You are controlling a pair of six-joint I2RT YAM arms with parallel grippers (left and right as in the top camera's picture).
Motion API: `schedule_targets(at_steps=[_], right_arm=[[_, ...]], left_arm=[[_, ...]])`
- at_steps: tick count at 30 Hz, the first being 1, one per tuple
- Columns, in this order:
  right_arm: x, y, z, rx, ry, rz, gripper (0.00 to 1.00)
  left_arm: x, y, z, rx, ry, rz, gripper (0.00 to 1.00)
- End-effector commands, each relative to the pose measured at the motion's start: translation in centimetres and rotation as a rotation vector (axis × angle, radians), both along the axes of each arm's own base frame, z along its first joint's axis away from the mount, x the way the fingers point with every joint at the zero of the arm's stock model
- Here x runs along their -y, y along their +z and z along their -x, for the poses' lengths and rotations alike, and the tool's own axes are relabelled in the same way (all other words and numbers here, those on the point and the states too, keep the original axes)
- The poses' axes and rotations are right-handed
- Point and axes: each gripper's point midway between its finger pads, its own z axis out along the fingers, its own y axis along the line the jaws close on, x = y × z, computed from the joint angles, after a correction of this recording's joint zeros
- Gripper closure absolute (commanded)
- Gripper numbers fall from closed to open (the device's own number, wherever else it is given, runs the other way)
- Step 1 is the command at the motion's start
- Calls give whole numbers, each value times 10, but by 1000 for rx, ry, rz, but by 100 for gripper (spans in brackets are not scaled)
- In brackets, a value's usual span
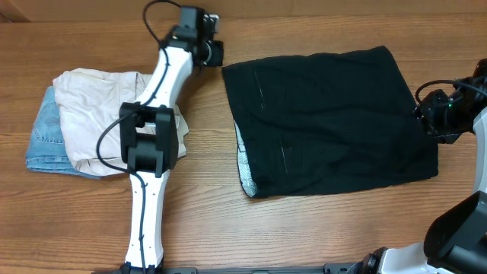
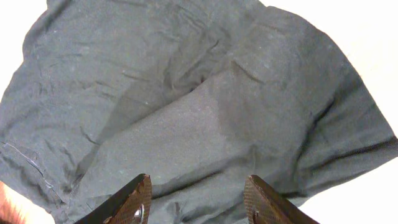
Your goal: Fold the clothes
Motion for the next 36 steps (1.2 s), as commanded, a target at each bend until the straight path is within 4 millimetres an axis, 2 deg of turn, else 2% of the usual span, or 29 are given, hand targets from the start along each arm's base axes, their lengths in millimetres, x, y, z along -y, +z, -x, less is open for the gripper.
schedule_targets(at_steps=[1, 3, 4, 7, 8, 11, 14, 18, 21, 23, 28, 33, 36], right_arm=[[-2, 2, -1, 4, 9, -3, 48], [-2, 2, 0, 3, 9, -3, 48], [-2, 2, 0, 3, 9, -3, 48], [-2, 2, 0, 4, 9, -3, 48], [-2, 2, 0, 4, 9, -3, 48], [-2, 2, 0, 4, 9, -3, 48], [-2, 2, 0, 3, 9, -3, 48], [-2, 2, 0, 3, 9, -3, 48], [-2, 2, -1, 6, 9, -2, 48], [-1, 2, -2, 12, 8, 1, 48], [0, 4, -7, 29, 5, 8, 48], [0, 3, -5, 23, 6, 4, 48], [0, 3, -5, 23, 5, 4, 48]], left_arm=[[35, 55, 19, -33, -119, 93, 83], [43, 60, 47, -136, -150, 104, 82], [46, 58, 59, -183, -158, 102, 85], [53, 39, 97, -340, -180, 55, 95], [56, 30, 109, -386, -193, 44, 96], [65, 7, 131, -473, -214, 23, 96], [75, -15, 141, -500, -237, 8, 96], [75, -40, 136, -464, -232, -50, 96], [57, -59, 135, -466, -178, -148, 96], [46, -65, 128, -437, -154, -203, 96], [25, -57, 69, -224, -64, -240, 96], [8, -46, 37, -106, -3, -261, 96], [7, -32, 23, -44, -10, -258, 96]])
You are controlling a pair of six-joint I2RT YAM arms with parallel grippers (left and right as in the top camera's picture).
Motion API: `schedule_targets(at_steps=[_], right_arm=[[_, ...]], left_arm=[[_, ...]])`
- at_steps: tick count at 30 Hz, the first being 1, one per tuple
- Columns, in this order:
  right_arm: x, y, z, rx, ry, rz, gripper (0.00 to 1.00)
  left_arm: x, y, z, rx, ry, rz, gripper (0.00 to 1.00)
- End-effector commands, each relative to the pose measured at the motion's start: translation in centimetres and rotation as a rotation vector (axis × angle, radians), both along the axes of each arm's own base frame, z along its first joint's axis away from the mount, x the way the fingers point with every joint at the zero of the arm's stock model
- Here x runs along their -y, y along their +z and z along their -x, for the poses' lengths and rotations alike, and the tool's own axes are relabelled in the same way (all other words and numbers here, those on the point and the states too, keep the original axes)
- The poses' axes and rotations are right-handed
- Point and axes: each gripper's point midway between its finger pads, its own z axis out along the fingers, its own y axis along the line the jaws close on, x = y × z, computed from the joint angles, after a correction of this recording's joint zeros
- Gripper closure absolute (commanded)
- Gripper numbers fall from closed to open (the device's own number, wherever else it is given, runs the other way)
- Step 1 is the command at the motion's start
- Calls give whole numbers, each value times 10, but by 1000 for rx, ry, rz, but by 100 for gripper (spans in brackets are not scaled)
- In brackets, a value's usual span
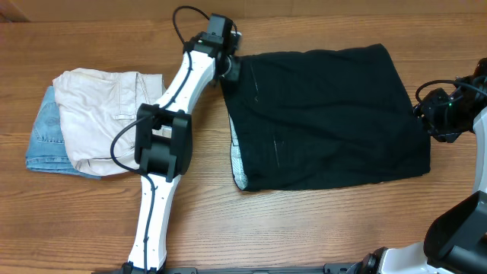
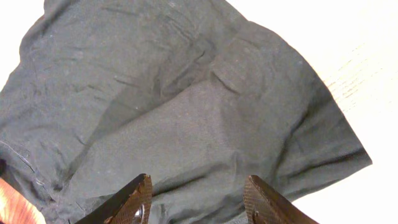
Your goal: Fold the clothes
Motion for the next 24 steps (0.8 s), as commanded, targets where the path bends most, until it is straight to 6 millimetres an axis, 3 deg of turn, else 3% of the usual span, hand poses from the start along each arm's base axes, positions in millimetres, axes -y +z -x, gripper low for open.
schedule_targets(at_steps=[1, 3, 7, 9, 11, 13, 17, 22, 24], right_arm=[[-2, 2, -2, 10, 6, -2, 48], [-2, 2, -2, 10, 5, -1, 48], [-1, 2, -3, 13, 6, 0, 41], [-1, 2, -3, 13, 6, 1, 34], [-1, 2, -3, 12, 6, 0, 21], [-1, 1, -3, 10, 6, -1, 19], [1, -3, -3, -3, 2, 8, 9], [10, -17, -4, -40, -11, 31, 6], [9, -24, -1, -68, -10, 18, 6]], left_arm=[[-23, 2, -18, 59, 17, -81, 96], [-23, 19, -27, 97, 16, -87, 96], [-20, 82, -40, 188, -16, -87, 95], [-14, 114, -28, 172, -43, -45, 88], [5, 140, 8, 76, -117, 47, 76], [20, 143, 41, -35, -169, 109, 75], [38, 121, 107, -305, -212, 129, 75], [59, 116, 139, -373, -311, 67, 84], [74, 119, 148, -369, -344, 64, 83]])
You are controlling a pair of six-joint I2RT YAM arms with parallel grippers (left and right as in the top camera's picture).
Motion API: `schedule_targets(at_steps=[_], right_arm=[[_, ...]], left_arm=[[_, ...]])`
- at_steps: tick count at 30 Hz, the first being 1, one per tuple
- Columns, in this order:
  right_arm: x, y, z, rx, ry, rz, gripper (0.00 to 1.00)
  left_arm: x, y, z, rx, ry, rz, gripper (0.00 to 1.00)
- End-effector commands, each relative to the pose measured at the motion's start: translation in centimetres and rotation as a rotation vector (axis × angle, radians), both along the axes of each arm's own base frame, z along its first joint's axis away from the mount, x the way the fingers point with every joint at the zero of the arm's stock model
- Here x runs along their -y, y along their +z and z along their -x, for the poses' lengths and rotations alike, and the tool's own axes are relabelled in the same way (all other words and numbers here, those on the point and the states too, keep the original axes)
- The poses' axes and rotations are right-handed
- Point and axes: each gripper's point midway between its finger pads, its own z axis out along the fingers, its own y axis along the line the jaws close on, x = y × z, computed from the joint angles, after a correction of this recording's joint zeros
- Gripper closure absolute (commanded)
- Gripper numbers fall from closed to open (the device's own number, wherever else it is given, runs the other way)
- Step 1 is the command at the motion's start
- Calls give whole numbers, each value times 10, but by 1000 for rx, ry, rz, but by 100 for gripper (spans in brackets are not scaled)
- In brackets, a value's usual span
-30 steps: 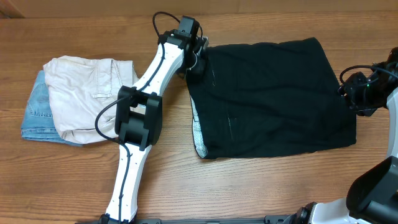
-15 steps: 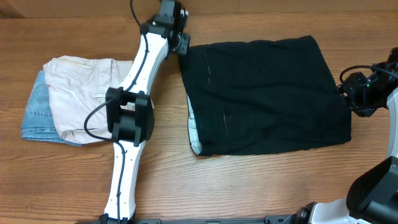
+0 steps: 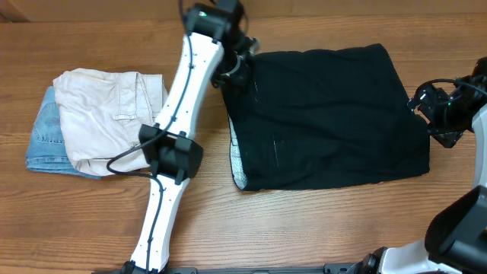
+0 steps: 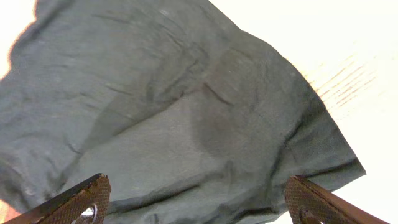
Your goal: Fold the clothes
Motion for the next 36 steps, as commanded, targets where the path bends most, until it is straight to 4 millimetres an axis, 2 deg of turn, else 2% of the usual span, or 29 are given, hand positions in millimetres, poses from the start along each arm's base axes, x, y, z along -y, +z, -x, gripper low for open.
schedule_targets(at_steps=[1, 3, 5, 9, 11, 14, 16, 18, 19, 21, 22, 25, 27, 30, 31, 33, 34, 35, 36], right_arm=[[2, -15, 3, -55, -4, -5, 6], [1, -16, 5, -65, 0, -8, 5], [1, -16, 6, -67, -3, -9, 5], [5, -17, 10, -77, -17, -15, 5], [7, -17, 13, -84, -26, -19, 5], [10, -17, 17, -92, -37, -24, 5], [10, -17, 17, -92, -38, -25, 5], [10, -17, 17, -91, -38, -24, 5], [10, -17, 17, -91, -38, -24, 5], [10, -17, 17, -93, -37, -25, 5], [10, -17, 17, -94, -38, -26, 5], [9, -18, 18, -98, -37, -28, 5], [9, -18, 18, -100, -37, -28, 5], [8, -18, 19, -103, -37, -30, 5], [9, -18, 19, -103, -37, -30, 5], [8, -18, 20, -105, -37, -31, 5], [8, -18, 20, -107, -37, -32, 5], [8, -18, 21, -109, -37, -32, 5], [8, -18, 21, -109, -37, -32, 5]], left_arm=[[33, 7, 20, 1, -104, 36, 83], [48, 12, 31, 8, -135, 34, 80], [55, 18, 40, 19, -147, 10, 78], [30, 37, 53, 70, -112, -143, 79], [16, 53, 77, 45, -114, -160, 78], [-3, 58, 124, -53, -132, -159, 74], [-5, 48, 158, -139, -179, -132, 69], [-3, 27, 186, -201, -215, -113, 65], [-1, 15, 197, -228, -226, -100, 62], [1, -22, 218, -290, -248, -89, 59], [4, -36, 224, -309, -249, -68, 57], [9, -61, 231, -331, -247, -17, 55], [11, -68, 230, -320, -247, -2, 46], [17, -72, 222, -275, -251, 18, 42], [19, -72, 219, -262, -252, 25, 44], [20, -72, 217, -252, -253, 31, 80], [18, -72, 220, -267, -251, 24, 90], [14, -71, 225, -292, -249, 10, 96], [9, -70, 232, -325, -247, -10, 96]])
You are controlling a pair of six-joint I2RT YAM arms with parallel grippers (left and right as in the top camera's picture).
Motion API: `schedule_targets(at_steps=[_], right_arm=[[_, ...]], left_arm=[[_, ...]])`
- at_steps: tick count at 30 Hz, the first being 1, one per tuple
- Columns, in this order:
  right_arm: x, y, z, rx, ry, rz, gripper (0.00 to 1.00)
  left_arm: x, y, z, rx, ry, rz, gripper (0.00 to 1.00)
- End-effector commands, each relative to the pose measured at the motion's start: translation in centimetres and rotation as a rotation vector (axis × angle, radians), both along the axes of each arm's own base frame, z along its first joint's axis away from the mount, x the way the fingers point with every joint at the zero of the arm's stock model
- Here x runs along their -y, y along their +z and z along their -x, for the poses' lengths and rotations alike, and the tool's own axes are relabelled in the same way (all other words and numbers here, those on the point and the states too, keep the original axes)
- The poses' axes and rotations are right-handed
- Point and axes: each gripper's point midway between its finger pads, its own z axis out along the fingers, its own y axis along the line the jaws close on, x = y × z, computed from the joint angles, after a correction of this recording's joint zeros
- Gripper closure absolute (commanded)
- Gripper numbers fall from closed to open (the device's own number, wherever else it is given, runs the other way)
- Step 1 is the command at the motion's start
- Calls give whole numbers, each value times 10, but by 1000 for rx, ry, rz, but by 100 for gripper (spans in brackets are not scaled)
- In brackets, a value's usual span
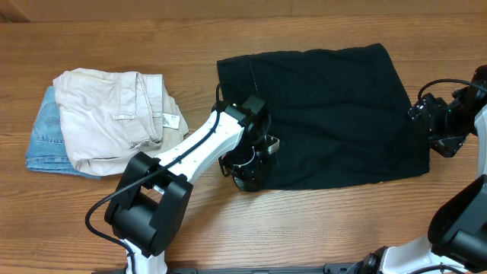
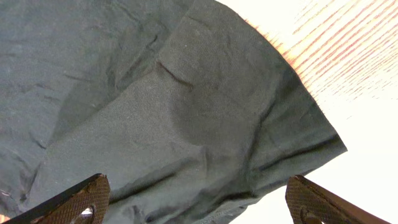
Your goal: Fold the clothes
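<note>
A black garment (image 1: 327,114) lies spread flat on the table, right of the middle. My left gripper (image 1: 248,169) is down at its front left corner, and the overhead view does not show how its jaws stand. My right gripper (image 1: 423,120) sits at the garment's right edge. In the right wrist view this gripper (image 2: 196,196) is open wide over the dark cloth (image 2: 161,106), near the garment's front right corner. Nothing is held between its fingers (image 2: 87,196).
A beige folded garment (image 1: 114,114) lies on a folded blue denim piece (image 1: 44,141) at the left of the wooden table (image 1: 342,228). The left arm (image 1: 198,144) stretches from the front edge across to the black garment.
My left gripper has moved from above the garment's back left corner to its front left corner, covering the pale lining strip there. The right gripper stays open wide and has drawn back slightly.
First my left gripper was beside the black garment's back left corner, with the right gripper partly open at the right edge. Then the left was on that corner and the garment lay straighter. Later the right jaws stood wider. Now the left is at the front left corner.
</note>
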Motion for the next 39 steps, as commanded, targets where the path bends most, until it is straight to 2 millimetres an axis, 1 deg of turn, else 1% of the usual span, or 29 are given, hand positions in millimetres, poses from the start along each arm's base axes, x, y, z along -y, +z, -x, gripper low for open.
schedule_targets(at_steps=[1, 5, 6, 9, 11, 12, 13, 14, 15, 18, 19, 22, 25, 27, 29, 30, 32, 33, 35, 36, 37, 39], right_arm=[[2, 1, 0, 0, 0, 11, 6], [4, 1, -3, 12, 0, 17, 6], [4, 1, -2, 11, 0, 16, 5], [2, -6, 2, -21, -1, 4, 6], [0, -21, 9, -69, -1, -15, 7], [0, -27, 10, -82, 0, -20, 8], [0, -30, 8, -81, 2, -20, 11], [1, -32, 6, -78, 5, -17, 16], [3, -32, 3, -68, 11, -11, 20], [9, -32, -8, -20, 10, 14, 20], [10, -31, -13, 0, 11, 19, 20], [10, -33, -28, 62, 21, 24, 26], [6, -48, -36, 81, 42, 33, 30], [0, -61, -41, 76, 62, 29, 34], [-11, -77, -47, 70, 102, 25, 44], [-17, -84, -49, 64, 122, 17, 46], [-27, -98, -51, 37, 146, 4, 56], [-33, -107, -50, 15, 160, -5, 64], [-38, -125, -44, -43, 167, -13, 84], [-39, -132, -41, -67, 159, -17, 92], [-35, -140, -37, -96, 130, -4, 96], [-22, -152, -33, -143, 76, 57, 96]], left_arm=[[-15, 9, 22, -84, -9, -52, 96], [-60, 17, 48, -187, -1, -284, 96], [-65, 19, 51, -202, -2, -305, 96], [-69, 19, 52, -215, 15, -316, 96], [-74, 18, 48, -205, 42, -345, 96], [-75, 18, 48, -206, 46, -347, 94], [-76, 18, 47, -206, 47, -349, 88], [-77, 18, 47, -205, 49, -351, 85], [-78, 19, 47, -208, 52, -353, 85], [-88, 22, 50, -223, 44, -398, 91], [-91, 24, 52, -230, 39, -415, 95], [-95, 27, 56, -249, 33, -430, 96], [-94, 26, 56, -247, 33, -429, 96], [-98, 26, 55, -238, 29, -447, 96], [-103, 26, 53, -223, 29, -478, 96], [-104, 26, 52, -219, 30, -482, 96], [-105, 25, 51, -219, 33, -483, 96], [-105, 25, 51, -220, 36, -482, 96], [-108, 26, 51, -227, 47, -486, 96], [-108, 27, 51, -229, 48, -488, 96], [-109, 27, 51, -232, 50, -490, 96], [-113, 28, 51, -237, 51, -504, 96]])
